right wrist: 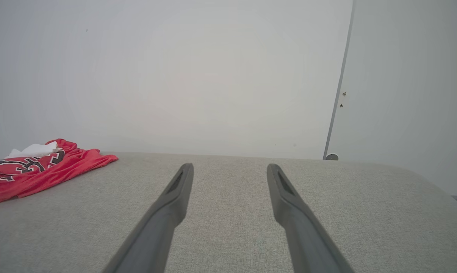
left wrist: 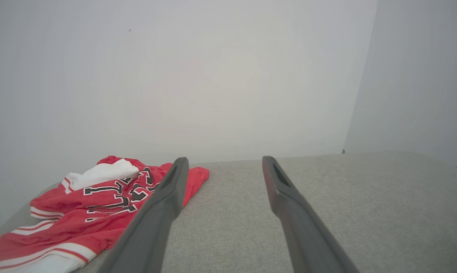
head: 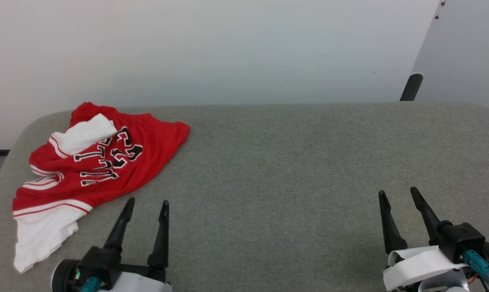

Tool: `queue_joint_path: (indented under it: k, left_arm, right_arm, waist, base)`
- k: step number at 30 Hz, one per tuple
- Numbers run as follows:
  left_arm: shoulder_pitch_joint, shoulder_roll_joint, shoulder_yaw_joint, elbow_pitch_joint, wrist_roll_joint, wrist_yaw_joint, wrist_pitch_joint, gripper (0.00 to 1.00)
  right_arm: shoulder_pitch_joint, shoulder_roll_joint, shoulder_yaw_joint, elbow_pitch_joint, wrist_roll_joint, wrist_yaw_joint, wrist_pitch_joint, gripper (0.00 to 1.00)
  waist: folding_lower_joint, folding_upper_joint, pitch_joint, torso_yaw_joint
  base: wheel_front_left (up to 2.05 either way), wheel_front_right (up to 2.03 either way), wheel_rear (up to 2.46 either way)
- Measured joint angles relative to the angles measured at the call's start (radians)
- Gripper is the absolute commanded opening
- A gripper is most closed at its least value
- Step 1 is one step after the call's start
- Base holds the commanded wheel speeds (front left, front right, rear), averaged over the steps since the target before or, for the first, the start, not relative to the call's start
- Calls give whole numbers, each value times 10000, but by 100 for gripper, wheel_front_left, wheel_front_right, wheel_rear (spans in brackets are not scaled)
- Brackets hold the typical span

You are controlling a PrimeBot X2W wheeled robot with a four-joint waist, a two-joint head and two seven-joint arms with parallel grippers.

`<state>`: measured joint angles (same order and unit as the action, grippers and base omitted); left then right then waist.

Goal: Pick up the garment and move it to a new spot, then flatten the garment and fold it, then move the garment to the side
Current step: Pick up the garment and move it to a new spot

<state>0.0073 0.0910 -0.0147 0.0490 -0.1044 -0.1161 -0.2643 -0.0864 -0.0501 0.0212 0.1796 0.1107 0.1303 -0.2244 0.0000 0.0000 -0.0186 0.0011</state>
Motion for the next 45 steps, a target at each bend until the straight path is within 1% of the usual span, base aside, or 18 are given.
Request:
queue_joint_path:
  k: [10, 15, 20, 26, 37, 41, 45]
  left_arm:
    - [5, -65, 61, 153, -123, -73, 0, 100]
    - [-15, -67, 115, 326, -230, -84, 0, 100]
    - [-129, 10, 201, 520, -270, -86, 0, 100]
    - [-276, 184, 458, 746, -297, -115, 0, 100]
    - [-234, 222, 809, 855, -318, -115, 0, 100]
    - [-225, 211, 861, 874, -322, -115, 0, 100]
    - [-292, 261, 915, 1060, -539, -115, 0, 100]
  right_arm:
    - [6, 0, -17, -4, -40, 0, 0, 100]
    - [60, -6, -79, -2, -58, 0, -2, 100]
    - [81, -6, -58, -10, -69, 0, 42, 100]
    - [98, -4, 142, 19, -59, 0, 54, 100]
    - [4, -4, 602, 113, 86, 0, 56, 100]
    - [-7, -2, 660, 117, 100, 0, 56, 100]
    - [-20, -2, 681, 109, 90, 0, 63, 100]
  waist:
    - [0, 0, -16, 15]
    - [0, 0, -40, 176]
    - [0, 0, -85, 541]
    - [0, 0, -180, 1145]
    - [0, 0, -393, 2278]
    - [0, 0, -427, 2506]
    - [0, 0, -331, 2492]
  base:
    - [0, 0, 0]
    - [0, 0, 0]
    - [0, 0, 0]
    - [0, 0, 0]
    - [0, 0, 0]
    - [0, 0, 0]
    - [0, 0, 0]
